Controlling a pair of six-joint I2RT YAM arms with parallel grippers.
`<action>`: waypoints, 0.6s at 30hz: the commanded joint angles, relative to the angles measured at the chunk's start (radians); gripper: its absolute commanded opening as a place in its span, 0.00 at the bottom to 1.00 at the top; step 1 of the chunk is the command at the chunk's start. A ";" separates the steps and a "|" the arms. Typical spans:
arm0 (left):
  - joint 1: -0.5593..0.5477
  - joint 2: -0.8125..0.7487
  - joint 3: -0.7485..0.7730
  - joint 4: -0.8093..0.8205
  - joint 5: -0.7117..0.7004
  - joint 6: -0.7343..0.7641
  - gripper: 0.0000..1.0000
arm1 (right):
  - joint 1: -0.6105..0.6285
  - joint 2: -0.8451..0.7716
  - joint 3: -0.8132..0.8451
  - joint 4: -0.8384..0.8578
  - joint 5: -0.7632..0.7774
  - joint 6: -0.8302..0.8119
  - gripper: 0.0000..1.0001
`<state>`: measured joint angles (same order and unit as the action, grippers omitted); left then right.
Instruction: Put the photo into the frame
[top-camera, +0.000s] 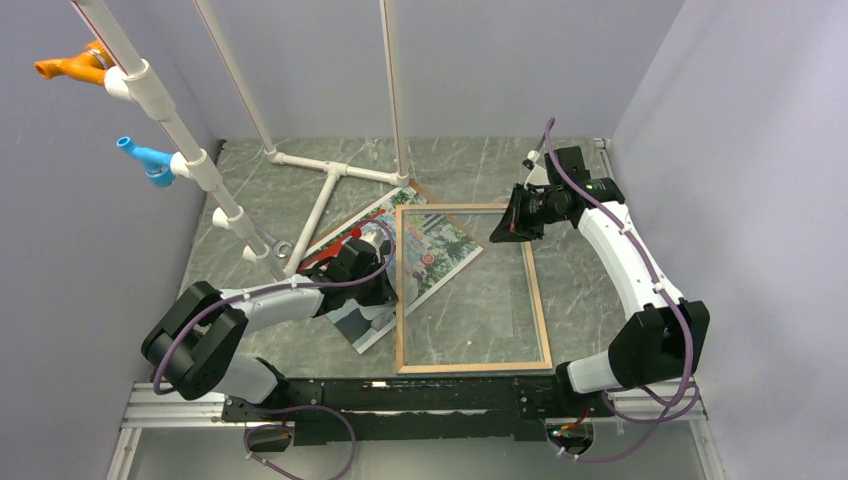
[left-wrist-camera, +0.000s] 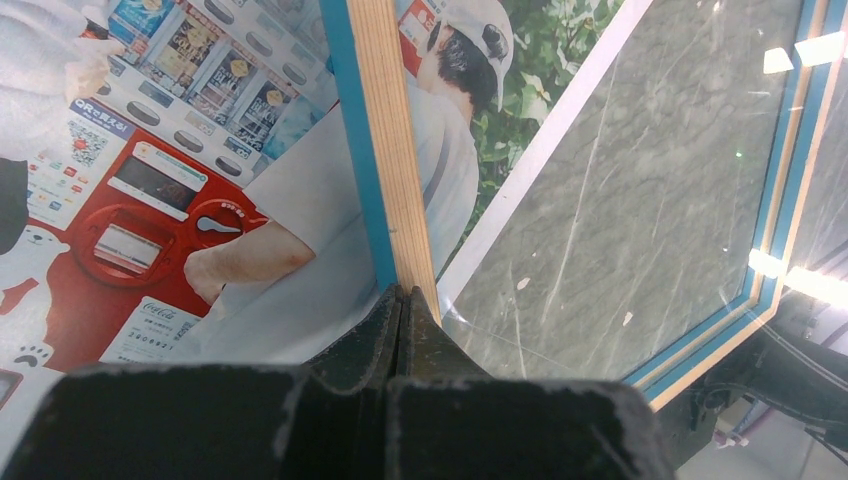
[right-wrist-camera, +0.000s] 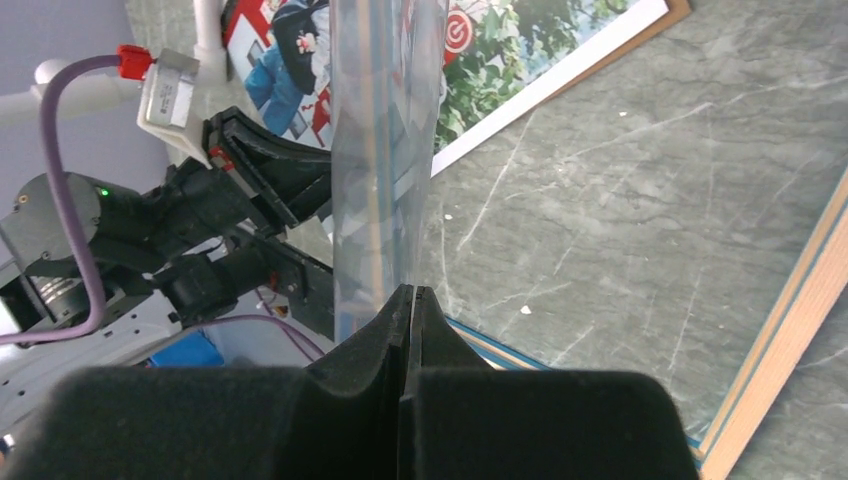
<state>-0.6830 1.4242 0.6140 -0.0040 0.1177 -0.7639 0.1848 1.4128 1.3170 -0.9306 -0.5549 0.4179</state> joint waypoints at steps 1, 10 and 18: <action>-0.001 0.065 -0.017 -0.062 -0.079 0.045 0.00 | 0.015 0.030 -0.003 -0.060 0.052 -0.045 0.00; -0.001 0.071 -0.014 -0.062 -0.077 0.049 0.00 | 0.018 0.057 0.012 -0.072 0.094 -0.075 0.00; -0.002 0.074 -0.013 -0.063 -0.075 0.049 0.00 | 0.017 0.047 0.013 -0.081 0.110 -0.079 0.08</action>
<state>-0.6830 1.4315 0.6220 -0.0086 0.1196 -0.7597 0.1837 1.4513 1.3239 -0.9699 -0.4454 0.3527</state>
